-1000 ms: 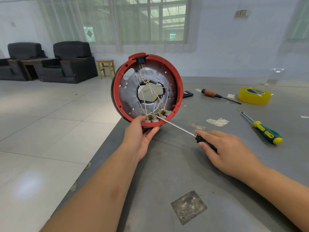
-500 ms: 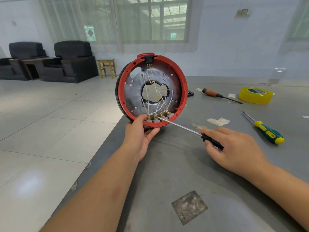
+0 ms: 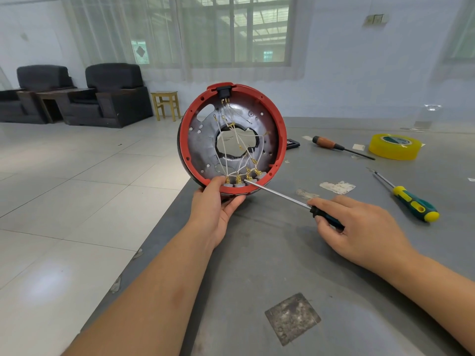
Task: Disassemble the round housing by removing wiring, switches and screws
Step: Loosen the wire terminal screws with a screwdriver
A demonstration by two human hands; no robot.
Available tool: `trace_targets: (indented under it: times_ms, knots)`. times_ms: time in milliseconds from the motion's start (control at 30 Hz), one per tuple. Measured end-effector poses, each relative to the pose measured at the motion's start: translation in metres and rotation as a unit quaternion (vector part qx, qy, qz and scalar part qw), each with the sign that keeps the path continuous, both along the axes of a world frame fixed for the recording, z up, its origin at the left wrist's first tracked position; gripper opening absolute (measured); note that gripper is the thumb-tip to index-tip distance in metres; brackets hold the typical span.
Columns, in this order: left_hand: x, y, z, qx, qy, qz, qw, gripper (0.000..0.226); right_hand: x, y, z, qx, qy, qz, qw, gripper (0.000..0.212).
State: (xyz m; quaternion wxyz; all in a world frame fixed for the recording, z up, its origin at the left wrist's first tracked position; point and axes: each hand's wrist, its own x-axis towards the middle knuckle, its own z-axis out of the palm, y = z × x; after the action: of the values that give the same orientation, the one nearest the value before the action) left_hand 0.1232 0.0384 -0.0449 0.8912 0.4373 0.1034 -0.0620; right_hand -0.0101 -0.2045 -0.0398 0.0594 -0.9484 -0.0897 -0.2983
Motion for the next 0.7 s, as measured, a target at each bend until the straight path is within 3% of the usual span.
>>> trace_targets:
  times_ms: [700]
  knots:
    - [-0.0027, 0.0024, 0.0018, -0.002, -0.002, -0.016, 1.0, 0.042, -0.0006, 0.0039, 0.0003, 0.016, 0.053, 0.018, 0.998, 0.038]
